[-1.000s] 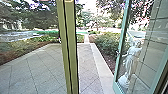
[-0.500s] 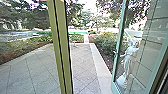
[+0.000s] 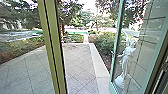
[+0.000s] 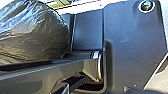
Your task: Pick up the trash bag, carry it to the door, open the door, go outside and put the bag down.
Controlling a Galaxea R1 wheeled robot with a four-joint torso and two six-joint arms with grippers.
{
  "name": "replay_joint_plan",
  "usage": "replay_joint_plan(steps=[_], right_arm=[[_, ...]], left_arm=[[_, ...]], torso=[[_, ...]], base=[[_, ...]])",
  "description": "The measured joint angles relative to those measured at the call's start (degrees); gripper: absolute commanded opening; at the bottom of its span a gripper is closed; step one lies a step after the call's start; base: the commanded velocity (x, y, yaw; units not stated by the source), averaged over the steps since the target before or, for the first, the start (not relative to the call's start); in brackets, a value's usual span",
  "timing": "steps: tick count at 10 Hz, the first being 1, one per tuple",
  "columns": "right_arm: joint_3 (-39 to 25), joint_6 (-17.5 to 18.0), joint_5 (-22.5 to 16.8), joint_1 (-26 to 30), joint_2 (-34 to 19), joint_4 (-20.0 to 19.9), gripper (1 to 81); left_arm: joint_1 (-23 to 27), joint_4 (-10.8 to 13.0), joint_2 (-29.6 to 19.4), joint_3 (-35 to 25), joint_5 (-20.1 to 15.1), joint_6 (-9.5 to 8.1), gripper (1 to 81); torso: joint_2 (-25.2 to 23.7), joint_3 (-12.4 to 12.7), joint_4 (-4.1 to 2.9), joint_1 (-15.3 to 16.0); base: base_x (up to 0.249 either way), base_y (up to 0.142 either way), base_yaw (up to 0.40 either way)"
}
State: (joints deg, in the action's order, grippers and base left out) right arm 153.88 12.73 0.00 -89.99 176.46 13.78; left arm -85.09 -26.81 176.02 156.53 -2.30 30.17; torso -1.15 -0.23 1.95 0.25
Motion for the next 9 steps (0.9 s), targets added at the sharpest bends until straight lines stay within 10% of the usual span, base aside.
replay_joint_plan(steps=[9], right_arm=[[0.0,0.0,0.0,-0.02,0.0,-0.02,81.1]], left_arm=[[0.0,0.0,0.0,0.0,0.2,0.0,1.0]], torso=[[0.0,0.0,0.0,0.0]], base=[[0.0,-0.103,0.0]])
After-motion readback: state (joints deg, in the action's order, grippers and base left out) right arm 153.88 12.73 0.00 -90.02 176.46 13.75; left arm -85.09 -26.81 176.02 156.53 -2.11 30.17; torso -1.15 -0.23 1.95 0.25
